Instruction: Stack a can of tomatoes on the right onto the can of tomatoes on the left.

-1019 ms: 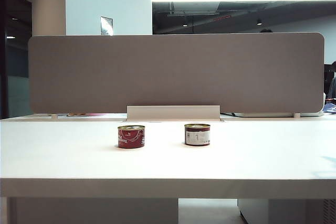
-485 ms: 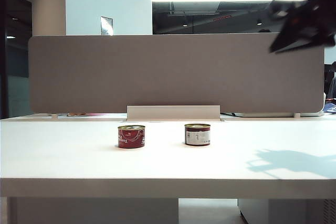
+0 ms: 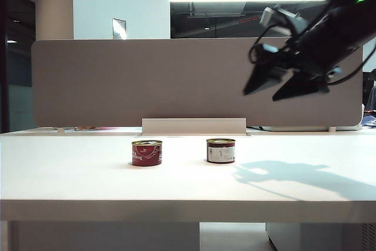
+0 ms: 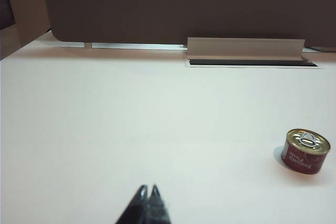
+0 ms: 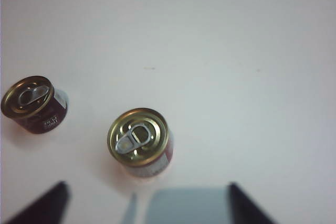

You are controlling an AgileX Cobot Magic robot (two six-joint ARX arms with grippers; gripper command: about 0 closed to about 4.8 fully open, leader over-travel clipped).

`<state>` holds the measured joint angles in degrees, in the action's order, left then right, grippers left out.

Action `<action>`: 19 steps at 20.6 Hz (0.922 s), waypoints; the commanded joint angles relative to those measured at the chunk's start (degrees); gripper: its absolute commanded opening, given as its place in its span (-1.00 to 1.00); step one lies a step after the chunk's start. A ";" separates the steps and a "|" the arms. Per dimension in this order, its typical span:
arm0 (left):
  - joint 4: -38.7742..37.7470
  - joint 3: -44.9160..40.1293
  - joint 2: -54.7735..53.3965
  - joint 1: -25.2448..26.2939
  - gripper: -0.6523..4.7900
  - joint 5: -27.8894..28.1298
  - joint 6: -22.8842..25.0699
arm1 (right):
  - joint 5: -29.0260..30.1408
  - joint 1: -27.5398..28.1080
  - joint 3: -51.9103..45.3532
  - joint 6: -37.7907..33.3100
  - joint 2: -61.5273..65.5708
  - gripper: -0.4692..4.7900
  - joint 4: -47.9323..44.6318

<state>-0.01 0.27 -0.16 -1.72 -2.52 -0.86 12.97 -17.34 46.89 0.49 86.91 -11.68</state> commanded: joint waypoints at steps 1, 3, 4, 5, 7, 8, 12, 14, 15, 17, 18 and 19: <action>0.52 0.17 -0.07 0.04 -0.78 -0.07 0.22 | 0.28 -0.57 3.61 0.00 3.56 1.00 1.64; 0.52 0.17 -0.07 0.04 -0.78 -0.09 0.22 | 0.28 -1.14 5.46 0.02 5.84 1.00 2.60; 0.52 0.17 -0.07 0.04 -0.78 -0.09 0.22 | 0.31 -1.20 6.10 0.02 6.71 1.00 2.67; 0.52 0.17 -0.07 0.04 -0.78 -0.07 0.22 | 0.39 -1.22 6.64 0.00 7.61 1.00 2.62; 0.52 0.17 -0.07 0.04 -0.78 -0.07 0.20 | 1.03 -1.62 7.67 0.00 9.53 1.00 2.54; 0.52 0.17 -0.07 0.04 -0.78 -0.07 0.22 | 1.33 -1.97 8.44 -0.02 11.15 1.00 2.71; 0.55 0.17 -0.07 0.04 -0.78 -0.07 0.22 | 1.09 -3.69 9.33 0.00 14.14 1.00 2.56; 0.55 0.17 -0.07 0.04 -0.78 -0.07 0.22 | 0.48 -4.66 9.53 0.00 15.21 1.00 2.43; 0.55 0.17 -0.07 0.04 -0.78 -0.07 0.22 | 0.42 -4.90 9.77 0.00 16.20 1.00 2.40; 0.55 0.17 -0.07 0.04 -0.78 -0.07 0.22 | -1.62 -5.53 10.10 -0.02 17.53 1.00 2.43; 0.55 0.17 -0.07 0.04 -0.78 -0.07 0.22 | -2.16 -5.55 10.14 -0.02 17.81 1.00 2.36; 0.55 0.17 -0.07 0.04 -0.78 -0.09 0.20 | -2.89 -5.92 10.16 -0.02 18.62 1.00 1.33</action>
<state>0.01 0.27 -0.16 -1.72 -2.48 -0.86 10.92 -22.98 56.66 0.45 105.23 -8.64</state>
